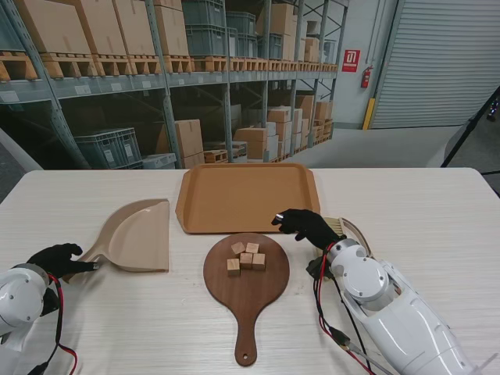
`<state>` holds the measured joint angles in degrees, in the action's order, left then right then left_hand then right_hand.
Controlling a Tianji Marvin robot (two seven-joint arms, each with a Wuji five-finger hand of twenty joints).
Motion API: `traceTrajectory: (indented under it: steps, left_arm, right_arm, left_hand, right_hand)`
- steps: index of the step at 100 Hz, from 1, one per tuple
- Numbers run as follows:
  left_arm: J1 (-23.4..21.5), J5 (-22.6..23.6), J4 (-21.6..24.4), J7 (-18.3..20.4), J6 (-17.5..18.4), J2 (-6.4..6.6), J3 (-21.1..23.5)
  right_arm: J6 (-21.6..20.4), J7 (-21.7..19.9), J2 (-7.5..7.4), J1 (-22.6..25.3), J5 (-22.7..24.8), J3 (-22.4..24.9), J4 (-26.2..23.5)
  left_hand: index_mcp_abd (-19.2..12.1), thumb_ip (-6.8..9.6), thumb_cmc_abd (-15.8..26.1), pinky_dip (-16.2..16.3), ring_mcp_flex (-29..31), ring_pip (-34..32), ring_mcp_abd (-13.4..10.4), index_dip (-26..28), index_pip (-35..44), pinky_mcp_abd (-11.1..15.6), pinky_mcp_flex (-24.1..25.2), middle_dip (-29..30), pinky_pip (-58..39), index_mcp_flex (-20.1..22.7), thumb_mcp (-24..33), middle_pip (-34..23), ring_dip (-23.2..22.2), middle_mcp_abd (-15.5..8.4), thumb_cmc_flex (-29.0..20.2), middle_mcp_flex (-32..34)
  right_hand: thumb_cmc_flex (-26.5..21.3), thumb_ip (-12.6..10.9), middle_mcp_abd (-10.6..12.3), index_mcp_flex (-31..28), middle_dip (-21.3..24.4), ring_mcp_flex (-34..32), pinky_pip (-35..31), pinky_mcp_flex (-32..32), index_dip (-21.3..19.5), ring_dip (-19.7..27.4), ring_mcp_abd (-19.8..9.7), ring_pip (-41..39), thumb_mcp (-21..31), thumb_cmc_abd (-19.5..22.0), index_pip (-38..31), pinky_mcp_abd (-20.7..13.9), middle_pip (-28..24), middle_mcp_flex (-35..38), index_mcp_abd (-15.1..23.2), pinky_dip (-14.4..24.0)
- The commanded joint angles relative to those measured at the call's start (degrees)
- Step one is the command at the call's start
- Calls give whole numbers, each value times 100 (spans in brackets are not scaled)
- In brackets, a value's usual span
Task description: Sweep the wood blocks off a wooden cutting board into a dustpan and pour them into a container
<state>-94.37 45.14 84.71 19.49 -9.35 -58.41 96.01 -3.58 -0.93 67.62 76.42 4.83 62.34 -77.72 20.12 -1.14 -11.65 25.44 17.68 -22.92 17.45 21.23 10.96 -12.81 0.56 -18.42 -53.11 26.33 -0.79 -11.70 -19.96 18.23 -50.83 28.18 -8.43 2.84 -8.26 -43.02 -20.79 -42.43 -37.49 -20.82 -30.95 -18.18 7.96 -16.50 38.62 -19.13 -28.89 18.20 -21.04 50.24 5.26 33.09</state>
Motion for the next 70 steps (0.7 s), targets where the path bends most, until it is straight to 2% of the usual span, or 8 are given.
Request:
traceTrajectory:
  steps: [1, 8, 21, 30, 39, 53, 70]
  left_arm:
    - [29, 22, -38, 26, -76, -59, -49]
    - [60, 27, -78, -56, -170, -73, -111]
    - [104, 21, -147, -245, -302, -104, -193]
    - [129, 26, -189, -355, -368, -122, -233]
    - [134, 23, -213, -398, -380, -128, -256]
    - [86, 2, -207, -454, -333, -139, -267]
    - [-118, -78, -85, -620, -369, -181, -261]
  right_arm:
    - [32, -88, 2, 52, -15, -23, -15]
    - [37, -95, 2, 52, -24, -28, -14]
    - [34, -120, -3, 46, -31, -36, -2]
    - [40, -127, -3, 46, -38, -37, 4]
    - [54, -124, -1, 54, -43, -34, 4]
    - [73, -127, -2, 76, -51, -31, -2]
    - [113, -140, -4, 112, -67, -20, -26]
  left_hand:
    - [-132, -15, 253, 240, 458, -221, -380, 177, 286, 22, -114, -143, -262, 74, 35, -1435, -127, -345, -382, 254]
    - [-61, -21, 480, 354, 678, -449, -325, 289, 704, -126, -245, -294, -446, 50, 16, -1666, -253, -318, -633, 456]
    - [-65, -18, 973, 589, 1131, -995, -339, 448, 1591, -272, -467, -705, -821, 135, -6, -2256, -608, -433, -1174, 943]
    - [-169, -52, 1079, 761, 1480, -1401, -375, 589, 2170, -340, -648, -940, -1117, 355, -11, -2655, -832, -535, -1607, 1338]
    - [-283, -66, 1212, 887, 1761, -1710, -429, 495, 2685, -375, -796, -1121, -1309, 596, -43, -2992, -966, -651, -1878, 1697]
    - [-413, -67, 1406, 996, 2114, -2013, -511, 502, 3372, -399, -1007, -1435, -1489, 1023, -56, -3568, -1047, -778, -2067, 2263]
    - [-224, -43, 1443, 1110, 2276, -2436, -626, 719, 3934, -427, -1086, -1878, -1662, 1009, -56, -4315, -1160, -875, -2183, 2466]
  right_hand:
    - [148, -51, 55, 67, -100, 2, 56, -22, 23, -30, -108, -151, -241, 133, -21, 68, -151, 84, 52, 166]
    - [138, -52, 61, 58, -99, 4, 51, -24, 22, -31, -110, -153, -245, 136, -25, 71, -149, 73, 54, 166]
    - [128, -53, 43, 53, -99, 6, 42, -31, 23, -31, -101, -153, -252, 141, -27, 72, -153, 83, 56, 167]
    - [122, -53, 60, 50, -98, 0, 41, -26, 23, -31, -117, -157, -259, 145, -27, 75, -152, 80, 53, 165]
    - [102, -54, 46, 49, -98, 4, 36, -30, 24, -32, -106, -158, -262, 148, -26, 76, -154, 79, 45, 165]
    - [87, -54, 48, 44, -98, 0, 33, -27, 24, -33, -115, -162, -275, 155, -25, 71, -155, 78, 38, 162]
    - [63, -54, 52, 35, -99, -7, 24, -33, 24, -35, -101, -168, -288, 159, -26, 76, -159, 84, 34, 161]
